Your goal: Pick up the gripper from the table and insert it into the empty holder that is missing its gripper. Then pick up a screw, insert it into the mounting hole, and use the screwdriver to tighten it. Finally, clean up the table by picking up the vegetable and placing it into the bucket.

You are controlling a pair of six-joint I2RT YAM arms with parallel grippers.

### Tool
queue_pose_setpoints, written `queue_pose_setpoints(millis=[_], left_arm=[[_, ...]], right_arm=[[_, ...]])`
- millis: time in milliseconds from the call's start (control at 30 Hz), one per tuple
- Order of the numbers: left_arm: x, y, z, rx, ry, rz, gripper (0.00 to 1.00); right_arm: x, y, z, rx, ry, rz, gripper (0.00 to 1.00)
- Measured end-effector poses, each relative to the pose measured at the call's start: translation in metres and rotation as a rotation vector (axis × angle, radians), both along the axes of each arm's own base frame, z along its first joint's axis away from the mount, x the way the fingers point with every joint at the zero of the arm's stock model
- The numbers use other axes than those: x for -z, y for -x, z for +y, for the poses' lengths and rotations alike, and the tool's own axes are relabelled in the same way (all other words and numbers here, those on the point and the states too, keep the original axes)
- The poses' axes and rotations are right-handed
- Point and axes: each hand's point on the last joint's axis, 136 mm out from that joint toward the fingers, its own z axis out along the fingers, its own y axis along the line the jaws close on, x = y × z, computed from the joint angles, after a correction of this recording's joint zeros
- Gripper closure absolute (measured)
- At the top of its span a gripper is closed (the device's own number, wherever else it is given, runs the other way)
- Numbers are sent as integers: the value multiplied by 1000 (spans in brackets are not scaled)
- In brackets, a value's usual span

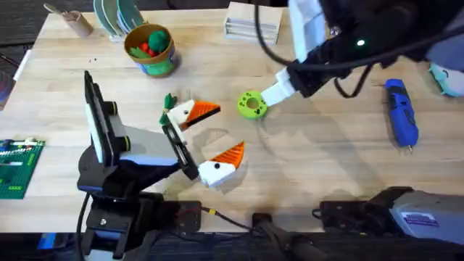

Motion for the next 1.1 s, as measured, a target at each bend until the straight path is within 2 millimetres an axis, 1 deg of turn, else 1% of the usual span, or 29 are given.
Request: queue_pose_setpoints(millis=[233,400,433,667,800,833,867,900,1000,1100], left_arm=[[0,0,0,0,0,0,8],[0,0,0,0,0,0,8],[0,0,0,0,0,0,8],[0,0,0,0,0,0,8],[0,0,0,0,0,1,8],[0,0,0,0,0,0,8],[0,0,0,0,0,0,8],[0,0,0,0,0,0,8],[0,0,0,0,0,0,8],[0,0,0,0,0,0,9]], right_arm=[[37,11,25,-80,52,90,154],[55,17,38,-121,76,126,154],[59,15,44,-133,73,121,154],[59,8,50,-134,59,91,158],[61,6,50,-133,60,91,247],[62,7,50,-133,63,95,237],[64,8,49,-133,68,103,151],[66,9,48,-131,75,111,110],[68,11,45,-97,82,135,94],[70,17,41,-69,100,170,93]])
